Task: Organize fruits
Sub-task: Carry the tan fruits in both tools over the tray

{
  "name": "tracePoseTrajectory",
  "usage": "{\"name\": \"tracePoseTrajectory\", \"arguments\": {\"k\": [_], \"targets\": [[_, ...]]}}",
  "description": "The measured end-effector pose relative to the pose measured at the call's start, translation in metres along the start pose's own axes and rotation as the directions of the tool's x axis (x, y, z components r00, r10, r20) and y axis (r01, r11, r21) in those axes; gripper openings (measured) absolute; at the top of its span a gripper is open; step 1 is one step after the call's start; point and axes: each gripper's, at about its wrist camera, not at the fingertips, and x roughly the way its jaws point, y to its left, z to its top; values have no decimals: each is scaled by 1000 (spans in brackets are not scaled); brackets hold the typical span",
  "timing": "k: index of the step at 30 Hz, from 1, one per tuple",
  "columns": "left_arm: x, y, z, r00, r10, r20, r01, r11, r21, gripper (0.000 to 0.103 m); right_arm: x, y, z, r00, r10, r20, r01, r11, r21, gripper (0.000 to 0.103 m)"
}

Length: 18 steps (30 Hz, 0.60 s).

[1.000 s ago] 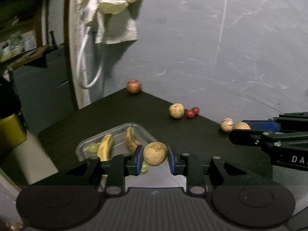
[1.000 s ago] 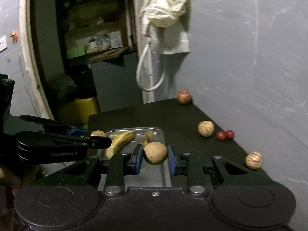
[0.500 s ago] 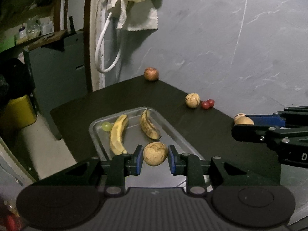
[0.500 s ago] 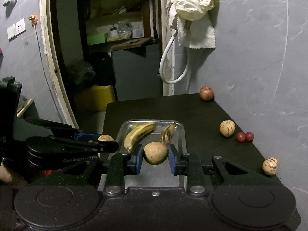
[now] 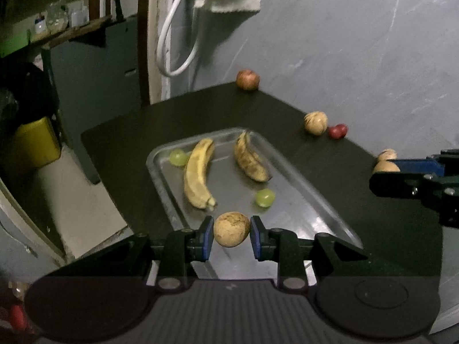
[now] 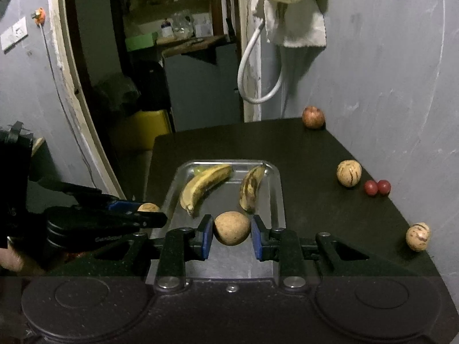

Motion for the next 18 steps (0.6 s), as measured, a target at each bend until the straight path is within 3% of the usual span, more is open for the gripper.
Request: {"name": "tracePoseTrajectory", "arguments": {"k": [9, 18], "targets": [[47, 10, 0, 998, 4, -61, -4, 1000, 0, 29, 77, -12, 0, 992, -11, -123, 8, 1000, -25, 30], [75, 13, 0, 995, 3, -98, -4, 1000, -12, 29, 131, -26, 5, 981, -13, -192, 9, 1000, -25, 30]]}}
